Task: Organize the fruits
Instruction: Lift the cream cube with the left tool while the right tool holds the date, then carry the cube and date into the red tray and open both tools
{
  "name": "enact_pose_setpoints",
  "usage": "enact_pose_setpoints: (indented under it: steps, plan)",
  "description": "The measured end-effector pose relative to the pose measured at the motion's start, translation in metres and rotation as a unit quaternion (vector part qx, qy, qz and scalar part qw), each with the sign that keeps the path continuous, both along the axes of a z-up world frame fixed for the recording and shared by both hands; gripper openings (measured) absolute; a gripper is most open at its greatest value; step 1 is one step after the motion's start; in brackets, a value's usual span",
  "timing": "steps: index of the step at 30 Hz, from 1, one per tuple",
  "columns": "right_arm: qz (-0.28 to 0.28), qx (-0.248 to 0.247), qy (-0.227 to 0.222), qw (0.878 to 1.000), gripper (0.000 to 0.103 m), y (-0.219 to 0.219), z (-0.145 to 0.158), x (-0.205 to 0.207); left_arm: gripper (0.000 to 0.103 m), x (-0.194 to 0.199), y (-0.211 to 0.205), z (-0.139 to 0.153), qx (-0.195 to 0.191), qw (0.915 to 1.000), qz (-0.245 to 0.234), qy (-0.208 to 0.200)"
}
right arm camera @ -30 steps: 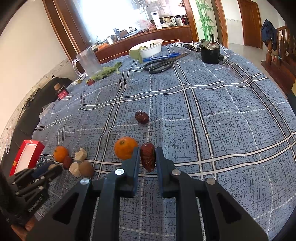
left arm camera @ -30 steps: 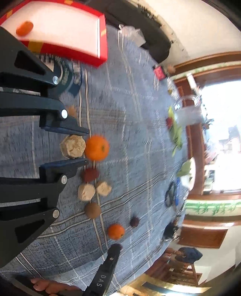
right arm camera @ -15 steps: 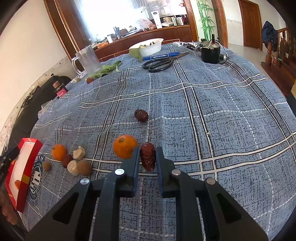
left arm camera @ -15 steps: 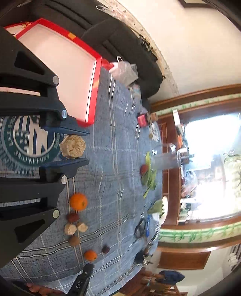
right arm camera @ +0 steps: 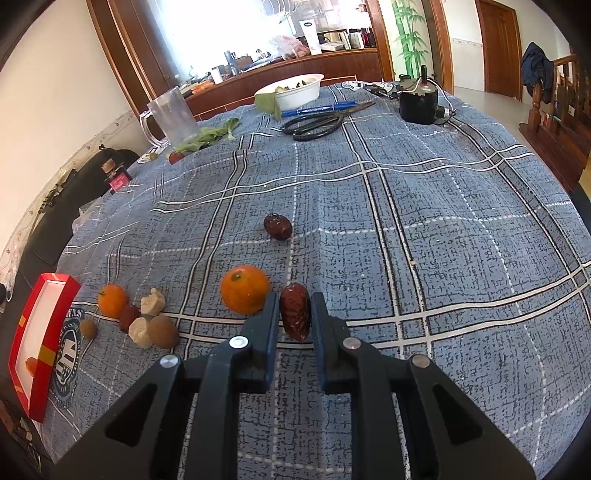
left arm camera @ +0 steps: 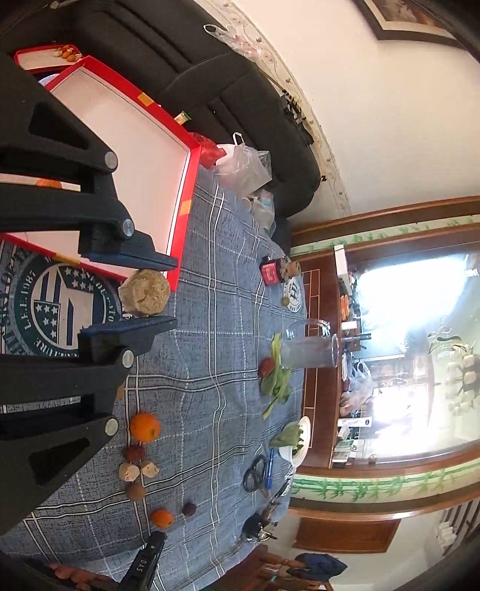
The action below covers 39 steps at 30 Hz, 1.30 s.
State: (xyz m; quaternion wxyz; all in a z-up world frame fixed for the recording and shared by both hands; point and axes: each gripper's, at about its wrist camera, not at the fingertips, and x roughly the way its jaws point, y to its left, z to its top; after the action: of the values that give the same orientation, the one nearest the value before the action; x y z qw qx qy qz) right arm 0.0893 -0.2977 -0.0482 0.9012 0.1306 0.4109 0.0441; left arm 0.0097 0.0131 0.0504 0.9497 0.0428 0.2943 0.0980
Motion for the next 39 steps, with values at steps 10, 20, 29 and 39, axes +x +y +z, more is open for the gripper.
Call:
enact_pose_setpoints:
  steps: [10,20,29,39]
  plan:
    - [0.0,0.001,0.0,1.0,0.018,-0.001,-0.001,0.0,0.024,-0.001,0.001,0.0,0.0,1.0,0.001,-0.002]
    - [-0.004,0.003,-0.001,1.0,0.018,-0.002,-0.001,-0.001,0.024,0.002,-0.001,-0.011,-0.013,0.9996,-0.012,0.02]
    - [-0.006,0.005,0.0,1.0,0.018,-0.002,-0.001,-0.001,0.024,0.002,-0.003,-0.012,-0.028,0.9989,-0.025,0.027]
    - [0.021,0.008,-0.023,0.999,0.018,0.035,0.016,-0.01,0.024,-0.006,0.036,-0.01,-0.041,0.9989,-0.003,0.021]
